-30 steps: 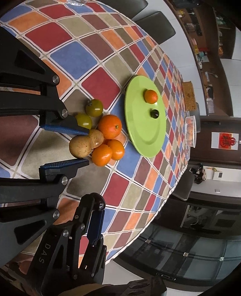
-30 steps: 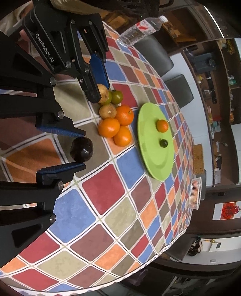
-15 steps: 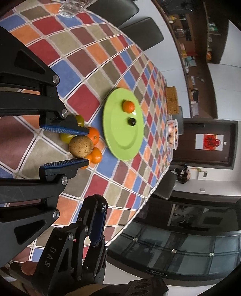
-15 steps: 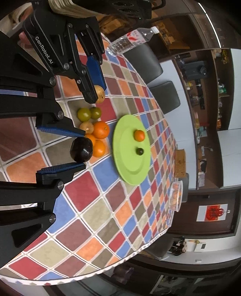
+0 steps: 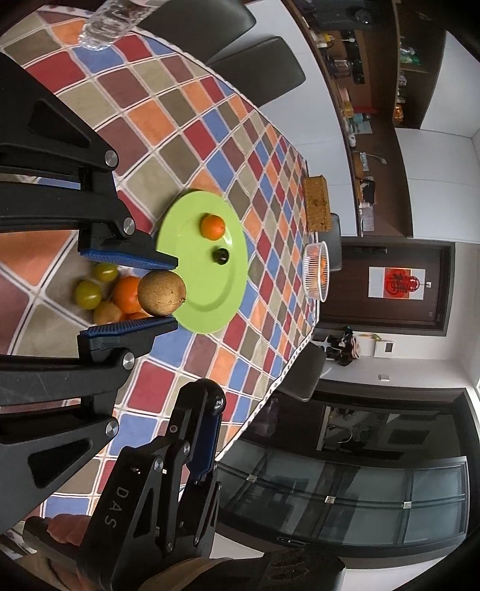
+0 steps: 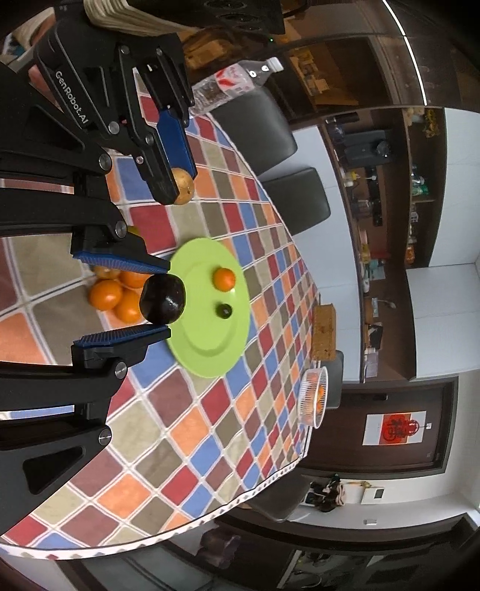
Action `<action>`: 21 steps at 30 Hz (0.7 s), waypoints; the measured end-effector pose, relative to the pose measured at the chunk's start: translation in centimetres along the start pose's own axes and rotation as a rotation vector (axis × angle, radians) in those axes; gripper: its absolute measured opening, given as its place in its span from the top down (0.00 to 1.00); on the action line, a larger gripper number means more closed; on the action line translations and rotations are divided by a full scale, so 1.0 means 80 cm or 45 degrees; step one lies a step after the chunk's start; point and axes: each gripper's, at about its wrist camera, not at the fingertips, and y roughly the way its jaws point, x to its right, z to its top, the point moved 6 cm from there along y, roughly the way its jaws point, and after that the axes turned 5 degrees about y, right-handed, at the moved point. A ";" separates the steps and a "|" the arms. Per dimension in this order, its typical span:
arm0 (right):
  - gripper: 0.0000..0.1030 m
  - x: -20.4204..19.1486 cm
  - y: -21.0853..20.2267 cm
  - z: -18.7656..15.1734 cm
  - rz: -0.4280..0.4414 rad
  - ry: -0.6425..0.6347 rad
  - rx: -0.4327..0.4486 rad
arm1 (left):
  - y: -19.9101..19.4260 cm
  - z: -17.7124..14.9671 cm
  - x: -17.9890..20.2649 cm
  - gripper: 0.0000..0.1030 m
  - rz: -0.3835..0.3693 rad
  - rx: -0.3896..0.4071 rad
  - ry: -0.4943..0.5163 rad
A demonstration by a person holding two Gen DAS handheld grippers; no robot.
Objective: Organize fruits
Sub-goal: 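Carry tan fruit and plum onto the green plate and open both tools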
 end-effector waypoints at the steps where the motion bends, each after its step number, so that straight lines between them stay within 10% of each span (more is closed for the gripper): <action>1: 0.72 0.000 0.002 0.004 0.004 0.000 0.004 | 0.000 0.004 -0.002 0.75 -0.001 0.007 0.004; 21: 0.72 0.000 0.075 0.075 0.016 -0.043 -0.047 | 0.066 0.065 -0.054 0.75 -0.052 -0.023 0.018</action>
